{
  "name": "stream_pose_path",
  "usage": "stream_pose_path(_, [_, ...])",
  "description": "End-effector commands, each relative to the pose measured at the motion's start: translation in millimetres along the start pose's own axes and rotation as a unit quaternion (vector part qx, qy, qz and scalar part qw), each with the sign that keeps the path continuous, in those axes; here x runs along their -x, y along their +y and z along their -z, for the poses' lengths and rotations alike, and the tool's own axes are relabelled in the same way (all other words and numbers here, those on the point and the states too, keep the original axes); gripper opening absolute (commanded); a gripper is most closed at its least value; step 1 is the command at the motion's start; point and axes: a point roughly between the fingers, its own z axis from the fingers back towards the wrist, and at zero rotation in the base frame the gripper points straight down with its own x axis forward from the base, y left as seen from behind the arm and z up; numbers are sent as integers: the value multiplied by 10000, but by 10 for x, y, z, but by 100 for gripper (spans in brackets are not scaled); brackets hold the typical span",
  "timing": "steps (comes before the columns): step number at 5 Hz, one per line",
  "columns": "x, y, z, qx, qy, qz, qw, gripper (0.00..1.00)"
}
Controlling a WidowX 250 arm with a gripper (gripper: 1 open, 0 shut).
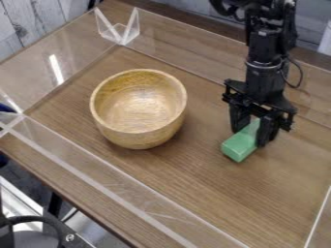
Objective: Remove the green block from inside the brown bowl and put it on the table
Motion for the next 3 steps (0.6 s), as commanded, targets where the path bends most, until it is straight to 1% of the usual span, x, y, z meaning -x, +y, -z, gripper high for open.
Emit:
stream_pose_path(1, [-115,17,-161,-12,-304,-12,9995,0])
stream_pose_path(3, [-118,31,-161,0,-311,-43,9995,0])
